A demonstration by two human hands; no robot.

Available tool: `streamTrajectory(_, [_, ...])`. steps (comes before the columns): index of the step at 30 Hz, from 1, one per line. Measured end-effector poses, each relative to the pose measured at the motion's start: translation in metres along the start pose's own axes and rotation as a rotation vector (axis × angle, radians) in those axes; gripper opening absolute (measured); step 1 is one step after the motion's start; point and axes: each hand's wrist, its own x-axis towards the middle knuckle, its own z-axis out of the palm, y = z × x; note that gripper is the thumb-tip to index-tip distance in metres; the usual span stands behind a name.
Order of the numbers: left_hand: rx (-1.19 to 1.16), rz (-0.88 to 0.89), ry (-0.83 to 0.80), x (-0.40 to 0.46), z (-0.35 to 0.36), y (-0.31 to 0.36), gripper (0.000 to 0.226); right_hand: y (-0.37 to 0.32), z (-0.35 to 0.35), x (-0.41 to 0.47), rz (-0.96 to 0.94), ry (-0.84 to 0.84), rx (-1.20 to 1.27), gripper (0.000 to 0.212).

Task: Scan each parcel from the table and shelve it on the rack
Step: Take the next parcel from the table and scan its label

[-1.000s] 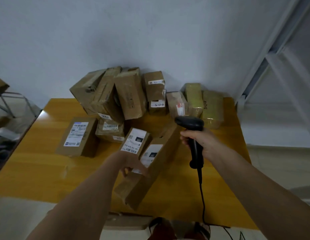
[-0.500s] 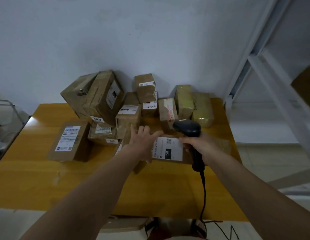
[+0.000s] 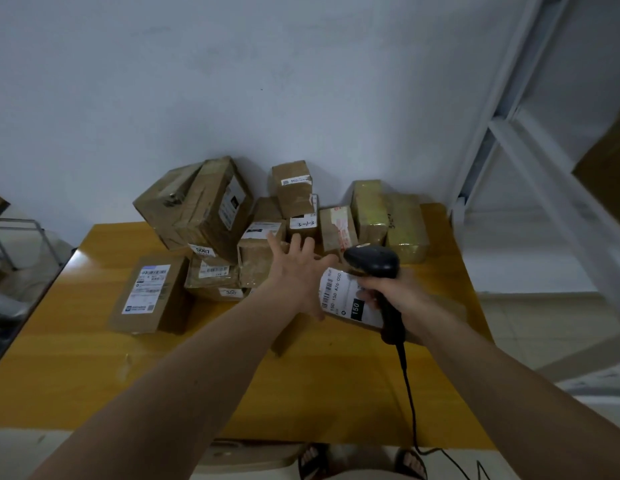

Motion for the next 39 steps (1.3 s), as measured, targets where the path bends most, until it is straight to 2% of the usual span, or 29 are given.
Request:
streamTrajectory(3, [-0.081,-0.011,-0.088,-0.005,-0.007,0.002,0.103,0.002,0.001,0.001,-0.002,-0.036,0.019,0.018])
streamTrajectory(7, [-0.131,0.051,-0.039,-0.011,-0.003,0.002,0.11,0.004,-0.004,0.003,-0.002,-0.039,-0.005,0.019])
streamTrajectory(10, [-0.182,0.03,-0.005,-0.013,0.004,-0.001,0.109,0.008,-0.006,0.005,0.006,-0.031,-0.003,0.021])
streamTrajectory(16, [-0.434,-0.069,-0.065,-0.012,0.015,-0.005,0.11,0.01,-0.006,0.009,-0.007,0.009,-0.033,0.017])
streamTrajectory(22, [-0.798,-0.125,-0.082,-0.022,0.035,-0.014,0.107,0.011,-0.003,0.015,0.005,0.044,-0.02,0.014])
streamTrajectory(28, [-1.077,-0.176,-0.024,-0.021,0.041,-0.021,0.13,0.015,-0.001,0.019,0.027,0.036,-0.06,0.017])
streamTrajectory(32, [-1.24,-0.318,-0.069,-0.017,0.047,-0.024,0.116,0.012,-0.001,0.021,0.047,0.037,-0.041,0.019])
streamTrajectory(39, [-1.844,-0.365,-0.162,-0.017,0.052,-0.032,0.088,0.011,-0.003,0.02,0.07,0.046,-0.034,0.016])
